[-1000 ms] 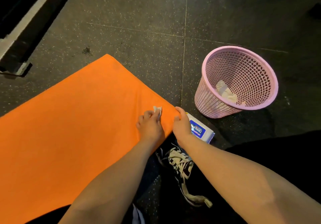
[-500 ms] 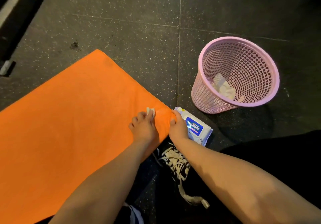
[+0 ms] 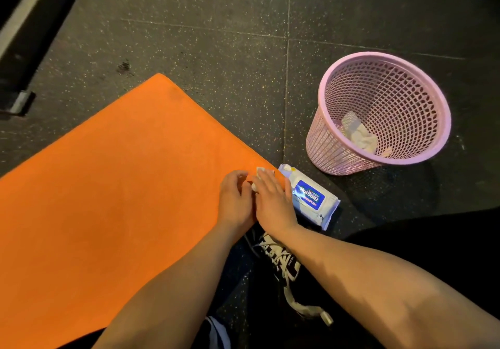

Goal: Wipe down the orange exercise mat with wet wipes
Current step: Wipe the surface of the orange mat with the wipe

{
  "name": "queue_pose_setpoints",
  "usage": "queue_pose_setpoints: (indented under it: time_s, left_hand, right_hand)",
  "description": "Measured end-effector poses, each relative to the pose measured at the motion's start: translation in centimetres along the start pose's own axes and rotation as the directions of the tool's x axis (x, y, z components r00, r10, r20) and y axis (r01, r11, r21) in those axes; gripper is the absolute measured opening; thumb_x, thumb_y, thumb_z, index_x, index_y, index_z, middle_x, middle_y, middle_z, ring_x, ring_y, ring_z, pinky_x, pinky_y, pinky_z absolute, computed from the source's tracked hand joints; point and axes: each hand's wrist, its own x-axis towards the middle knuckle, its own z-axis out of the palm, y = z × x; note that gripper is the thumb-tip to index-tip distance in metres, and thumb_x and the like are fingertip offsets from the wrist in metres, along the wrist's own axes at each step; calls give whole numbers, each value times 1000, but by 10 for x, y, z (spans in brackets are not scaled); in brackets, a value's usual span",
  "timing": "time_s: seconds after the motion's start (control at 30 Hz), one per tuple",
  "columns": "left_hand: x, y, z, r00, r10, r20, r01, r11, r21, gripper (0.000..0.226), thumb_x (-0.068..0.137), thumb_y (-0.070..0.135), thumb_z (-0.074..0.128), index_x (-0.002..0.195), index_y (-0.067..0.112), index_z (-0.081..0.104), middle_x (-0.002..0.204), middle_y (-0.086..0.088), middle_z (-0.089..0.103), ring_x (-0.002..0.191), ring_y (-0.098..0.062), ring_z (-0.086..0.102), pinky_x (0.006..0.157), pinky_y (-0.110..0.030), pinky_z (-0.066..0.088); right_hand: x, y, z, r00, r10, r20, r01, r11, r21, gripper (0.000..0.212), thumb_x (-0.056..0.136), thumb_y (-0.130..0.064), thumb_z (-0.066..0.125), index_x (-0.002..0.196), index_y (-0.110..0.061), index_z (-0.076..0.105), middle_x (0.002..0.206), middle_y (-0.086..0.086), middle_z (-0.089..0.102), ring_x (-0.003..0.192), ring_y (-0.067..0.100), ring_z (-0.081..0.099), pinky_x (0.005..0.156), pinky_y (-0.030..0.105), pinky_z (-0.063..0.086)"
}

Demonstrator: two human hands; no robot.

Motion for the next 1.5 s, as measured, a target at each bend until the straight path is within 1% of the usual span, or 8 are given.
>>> queue_pose_setpoints:
  time_s: [0.13, 0.27, 0.47, 0.7, 0.9, 1.17, 1.37, 1.5]
  left_hand:
    - [4, -13, -15, 996, -81, 26, 63, 905, 421, 35, 97, 22, 52, 130, 28, 61, 141, 2, 55, 132, -27, 43, 109, -41, 32]
    - [-5, -24, -20, 977, -104, 185, 2, 877, 481, 48, 97, 27, 50, 144, 22, 52, 159, -3, 37, 144, -28, 29, 118, -39, 21]
    - [-11, -29, -30, 972, -85, 220, -7, 923, 384, 54, 95, 27, 50, 146, 9, 50, 156, -11, 39, 145, -28, 32, 117, -30, 18]
    - [-10, -27, -31, 991, -102, 91, 79, 970, 228, 45, 92, -2, 51, 137, 4, 57, 140, -14, 56, 131, -28, 49, 108, -19, 26]
    - [-24, -31, -29, 981, -94, 171, 25, 930, 367, 51, 99, 11, 50, 150, 6, 44, 159, -12, 34, 147, -29, 26, 120, -30, 13]
    - [-34, -29, -33, 974, -121, 190, 50, 939, 340, 56, 97, 28, 42, 151, 14, 44, 160, -11, 33, 148, -28, 24, 122, -36, 16]
    - [-40, -32, -36, 962, -138, 234, 15, 888, 460, 55, 102, 26, 47, 155, 17, 36, 165, -5, 23, 152, -27, 14, 123, -37, 10]
    - [-43, -32, -38, 956, -149, 254, 16, 887, 461, 56, 101, 26, 49, 155, 19, 36, 165, -4, 23, 153, -25, 15, 124, -38, 12]
  right_hand:
    - [5, 4, 6, 980, -141, 137, 161, 976, -146, 48, 108, -29, 32, 154, -20, 37, 167, 7, 21, 157, 20, 6, 122, 53, -7]
    - [33, 2, -2, 926, -182, 331, 256, 947, -195, 56, 105, -17, 38, 159, -12, 25, 170, 6, 8, 157, 21, 1, 127, 43, 3]
    - [53, 5, -15, 969, 75, 236, -47, 991, -122, 62, 101, -8, 48, 157, -12, 22, 169, 8, -5, 154, 29, 10, 110, 41, 39]
    - [34, -12, 12, 883, -286, 373, 297, 954, 28, 51, 105, -13, 42, 155, -11, 35, 166, 7, 23, 156, 23, 9, 126, 42, 18]
    - [36, 10, -6, 977, -2, 213, 35, 988, -148, 57, 104, -12, 41, 159, -20, 27, 170, 6, 7, 156, 27, 4, 124, 45, 15]
    - [-3, -8, -5, 885, -314, 344, 339, 941, -14, 53, 104, -15, 39, 156, -20, 35, 168, 2, 21, 156, 21, 11, 127, 44, 3]
    - [0, 9, -17, 980, -40, 197, 72, 985, -158, 59, 101, -13, 47, 157, -23, 32, 169, 0, 15, 156, 22, 1, 126, 49, 1]
    - [-16, -10, -13, 957, -106, 270, 139, 985, -107, 58, 101, -12, 46, 157, -19, 32, 169, 4, 15, 156, 23, 6, 126, 46, 1]
